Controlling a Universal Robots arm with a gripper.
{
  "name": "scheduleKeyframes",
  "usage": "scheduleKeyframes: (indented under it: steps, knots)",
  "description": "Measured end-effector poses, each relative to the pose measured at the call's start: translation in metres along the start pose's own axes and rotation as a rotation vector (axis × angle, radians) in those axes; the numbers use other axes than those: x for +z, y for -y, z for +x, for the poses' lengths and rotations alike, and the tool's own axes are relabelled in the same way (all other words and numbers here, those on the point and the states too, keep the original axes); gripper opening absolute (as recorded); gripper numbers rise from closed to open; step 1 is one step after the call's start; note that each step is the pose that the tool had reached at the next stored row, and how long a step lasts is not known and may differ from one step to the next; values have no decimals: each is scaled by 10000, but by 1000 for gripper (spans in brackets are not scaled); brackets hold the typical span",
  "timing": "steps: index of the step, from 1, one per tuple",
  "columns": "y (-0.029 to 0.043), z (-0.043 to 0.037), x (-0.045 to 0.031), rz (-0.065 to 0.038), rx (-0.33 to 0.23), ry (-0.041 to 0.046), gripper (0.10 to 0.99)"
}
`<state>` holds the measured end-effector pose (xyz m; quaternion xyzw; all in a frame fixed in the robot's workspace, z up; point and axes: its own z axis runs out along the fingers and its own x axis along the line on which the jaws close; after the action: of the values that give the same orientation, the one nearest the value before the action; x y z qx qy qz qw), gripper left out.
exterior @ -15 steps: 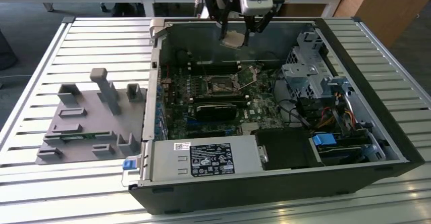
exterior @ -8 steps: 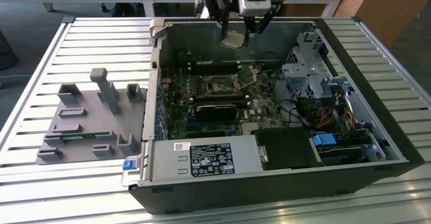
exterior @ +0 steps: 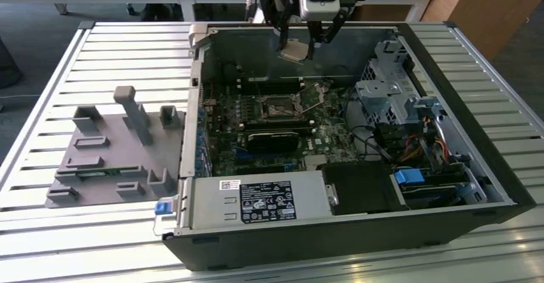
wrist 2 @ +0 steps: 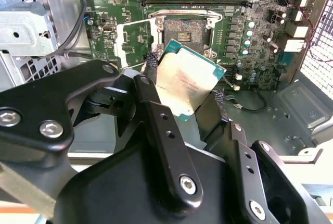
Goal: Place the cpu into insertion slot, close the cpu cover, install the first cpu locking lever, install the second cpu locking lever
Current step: 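Place the cpu into insertion slot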
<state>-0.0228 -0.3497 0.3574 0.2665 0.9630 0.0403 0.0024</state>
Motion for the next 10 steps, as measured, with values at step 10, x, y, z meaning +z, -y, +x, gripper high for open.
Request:
scheduleKeyframes:
  steps: [10]
  knots:
    - [1,0,8,-4,302,24,541]
